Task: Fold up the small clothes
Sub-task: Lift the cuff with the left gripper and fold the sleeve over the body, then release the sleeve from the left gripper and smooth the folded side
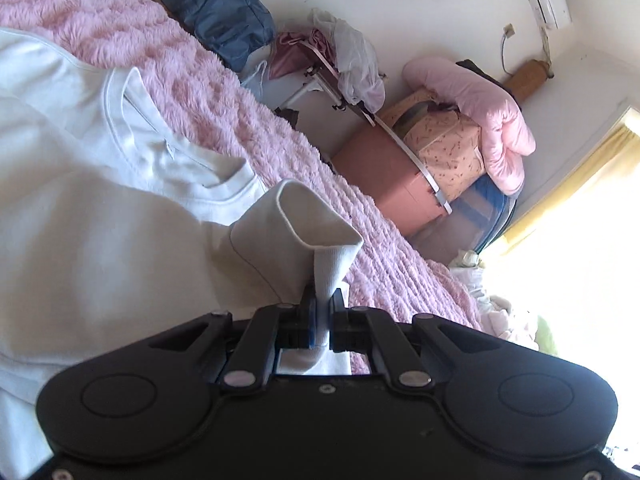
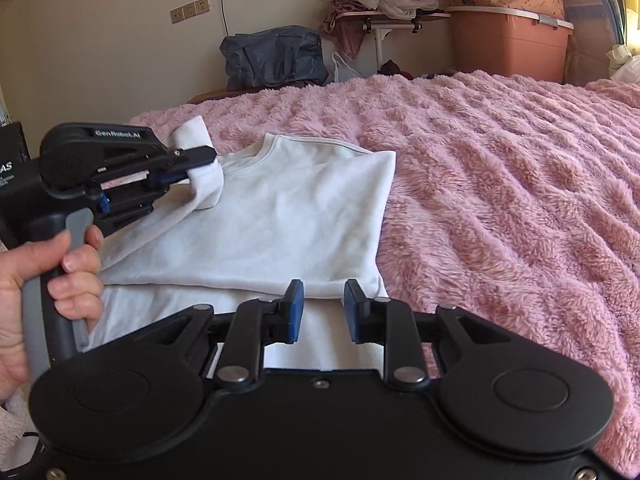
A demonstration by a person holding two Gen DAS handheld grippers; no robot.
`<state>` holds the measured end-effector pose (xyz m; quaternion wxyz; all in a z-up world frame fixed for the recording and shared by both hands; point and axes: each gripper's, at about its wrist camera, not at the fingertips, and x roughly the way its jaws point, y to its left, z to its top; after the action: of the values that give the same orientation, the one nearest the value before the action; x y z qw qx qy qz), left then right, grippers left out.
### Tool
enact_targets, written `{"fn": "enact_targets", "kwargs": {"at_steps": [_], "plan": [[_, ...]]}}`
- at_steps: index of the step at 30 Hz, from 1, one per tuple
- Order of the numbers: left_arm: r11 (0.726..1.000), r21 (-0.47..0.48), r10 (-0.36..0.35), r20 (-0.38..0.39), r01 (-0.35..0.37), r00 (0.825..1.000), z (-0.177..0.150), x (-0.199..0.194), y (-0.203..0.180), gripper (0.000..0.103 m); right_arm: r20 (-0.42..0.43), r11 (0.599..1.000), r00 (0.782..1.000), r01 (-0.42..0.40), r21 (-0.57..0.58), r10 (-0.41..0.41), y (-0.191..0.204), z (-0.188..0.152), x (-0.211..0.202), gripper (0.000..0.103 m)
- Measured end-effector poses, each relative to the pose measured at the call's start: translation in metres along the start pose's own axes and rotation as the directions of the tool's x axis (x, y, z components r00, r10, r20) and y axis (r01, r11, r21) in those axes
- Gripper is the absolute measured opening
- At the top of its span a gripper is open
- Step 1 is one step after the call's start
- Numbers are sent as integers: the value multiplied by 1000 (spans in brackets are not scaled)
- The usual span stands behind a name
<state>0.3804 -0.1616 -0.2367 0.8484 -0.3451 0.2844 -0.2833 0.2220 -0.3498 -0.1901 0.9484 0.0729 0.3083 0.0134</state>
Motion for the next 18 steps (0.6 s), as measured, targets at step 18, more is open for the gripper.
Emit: {"fn": "enact_targets", "kwargs": {"at_steps": [18], "plan": [[997, 62, -32, -128, 40, 991, 2, -13, -21, 43, 1, 1000, 1000, 27, 5, -27, -12, 6, 12, 25]]}}
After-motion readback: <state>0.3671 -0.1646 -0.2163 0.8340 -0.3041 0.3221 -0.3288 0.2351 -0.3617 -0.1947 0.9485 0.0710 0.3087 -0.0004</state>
